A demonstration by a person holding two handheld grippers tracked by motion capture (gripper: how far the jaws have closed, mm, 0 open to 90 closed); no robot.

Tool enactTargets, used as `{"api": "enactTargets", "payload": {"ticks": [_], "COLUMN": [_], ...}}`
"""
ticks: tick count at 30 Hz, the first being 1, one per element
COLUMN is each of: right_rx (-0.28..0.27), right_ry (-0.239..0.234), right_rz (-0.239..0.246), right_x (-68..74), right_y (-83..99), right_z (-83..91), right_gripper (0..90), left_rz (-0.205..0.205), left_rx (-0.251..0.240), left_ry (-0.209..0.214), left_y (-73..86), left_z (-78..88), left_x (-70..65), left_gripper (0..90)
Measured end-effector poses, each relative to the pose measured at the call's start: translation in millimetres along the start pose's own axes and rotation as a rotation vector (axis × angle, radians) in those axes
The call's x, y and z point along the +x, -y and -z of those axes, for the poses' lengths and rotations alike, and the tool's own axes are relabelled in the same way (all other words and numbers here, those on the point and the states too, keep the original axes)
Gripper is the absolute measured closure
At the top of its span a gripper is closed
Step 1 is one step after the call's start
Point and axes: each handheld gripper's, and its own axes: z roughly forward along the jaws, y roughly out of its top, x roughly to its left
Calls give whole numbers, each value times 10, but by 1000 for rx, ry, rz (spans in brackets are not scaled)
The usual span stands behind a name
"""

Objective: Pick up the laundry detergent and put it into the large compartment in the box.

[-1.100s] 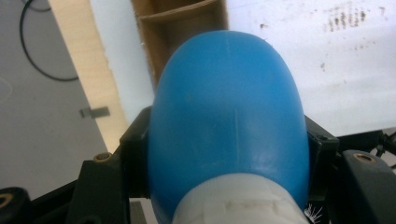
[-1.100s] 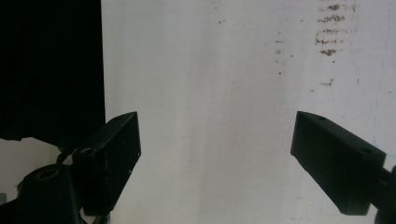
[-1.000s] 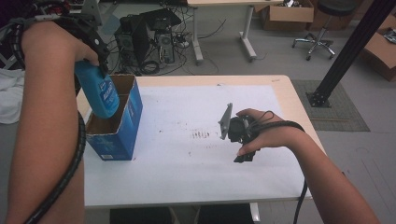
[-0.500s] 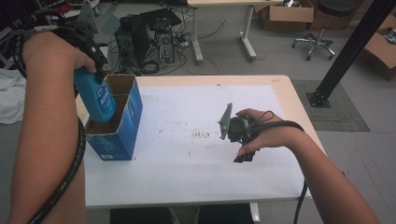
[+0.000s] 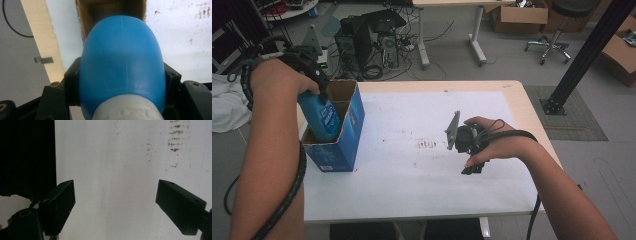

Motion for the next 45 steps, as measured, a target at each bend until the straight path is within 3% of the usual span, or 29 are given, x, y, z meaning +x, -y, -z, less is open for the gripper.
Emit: {"api": "enactTargets", "payload": {"ticks": [11,19,23,41,45], "right_rx": [3,5,9,6,7], "right_ry": [-1,-3,-4,-7,-8], "right_rz": [0,-6,-5,-14,-16], "right_x": [-7,-9,-12,-20,-32], "right_y": [-1,8,5,14,12], "right_z": [4,-1,0,-28,-36], "right_gripper": [162,162,162,161,162], "left_rz": [-22,-27,-31,-44,-43], "left_rx": [-3,16,25,30,28], "left_ry": [-5,16,-4,-5,11], "left_y": [-35,-68,-89,-131,-131], "left_z": [-365,-650,-764,-1127,-1134], "left_x": [22,37,29,31,68], "left_gripper": [380,380,379,379,379]}}
